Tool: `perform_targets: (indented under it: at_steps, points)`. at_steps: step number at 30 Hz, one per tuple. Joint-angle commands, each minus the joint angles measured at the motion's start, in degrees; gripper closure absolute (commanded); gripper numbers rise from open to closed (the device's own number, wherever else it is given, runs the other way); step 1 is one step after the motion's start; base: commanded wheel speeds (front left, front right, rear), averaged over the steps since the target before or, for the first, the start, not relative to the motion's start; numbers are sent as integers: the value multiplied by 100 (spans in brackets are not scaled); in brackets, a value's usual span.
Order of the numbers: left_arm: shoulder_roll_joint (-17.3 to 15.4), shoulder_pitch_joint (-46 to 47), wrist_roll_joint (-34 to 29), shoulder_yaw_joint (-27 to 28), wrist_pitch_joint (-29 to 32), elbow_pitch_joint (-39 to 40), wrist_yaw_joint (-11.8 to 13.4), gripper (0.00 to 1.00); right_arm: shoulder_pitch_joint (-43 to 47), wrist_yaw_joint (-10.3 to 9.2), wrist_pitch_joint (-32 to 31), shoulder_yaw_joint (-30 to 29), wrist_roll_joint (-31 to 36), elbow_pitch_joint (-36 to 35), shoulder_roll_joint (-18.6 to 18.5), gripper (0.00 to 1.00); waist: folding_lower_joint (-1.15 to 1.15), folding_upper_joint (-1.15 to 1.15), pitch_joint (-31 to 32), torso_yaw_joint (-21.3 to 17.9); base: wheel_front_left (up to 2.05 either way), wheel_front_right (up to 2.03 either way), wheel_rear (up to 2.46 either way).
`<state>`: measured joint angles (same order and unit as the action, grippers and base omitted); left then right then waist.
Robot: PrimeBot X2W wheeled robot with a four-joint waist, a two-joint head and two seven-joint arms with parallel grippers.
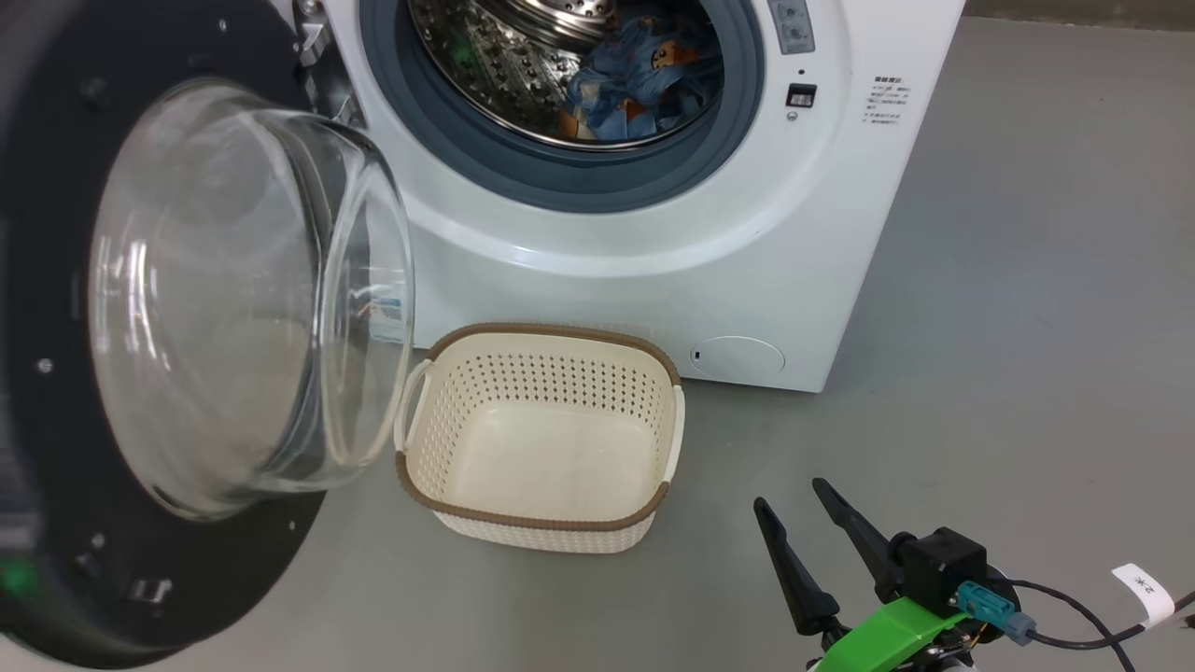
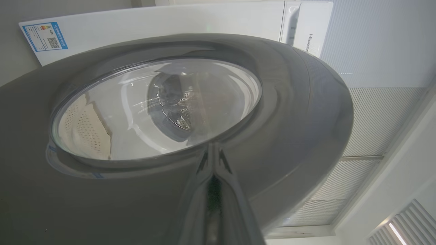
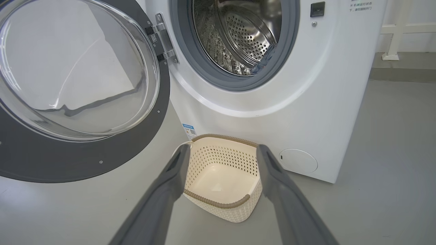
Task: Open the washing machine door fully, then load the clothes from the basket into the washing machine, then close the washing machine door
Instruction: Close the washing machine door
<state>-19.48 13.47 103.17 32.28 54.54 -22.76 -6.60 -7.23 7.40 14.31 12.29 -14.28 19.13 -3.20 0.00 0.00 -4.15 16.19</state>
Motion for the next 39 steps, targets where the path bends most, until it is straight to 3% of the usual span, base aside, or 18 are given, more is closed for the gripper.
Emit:
perform_targets:
  at_steps: [1,20,28,39]
  points:
    - [-149,-37,107,65,179,351,37,100,-48,9,69,149,-54,-131,33,0,0,0,0,-25,0,0,0]
    - [1072,-776,205,-447,316,2199,173,100,8,9,69,190,-255,-144,33,0,0,0,-33,-625,0,0,0]
    - [1403,-763,125,-718,151,2563,176,100,37,9,69,160,-282,-199,33,0,0,0,-96,-1063,0,0,0]
    - [1588,-407,64,-1042,-234,2486,80,100,13,9,69,143,-328,-261,33,0,0,0,-408,-1840,0,0,0]
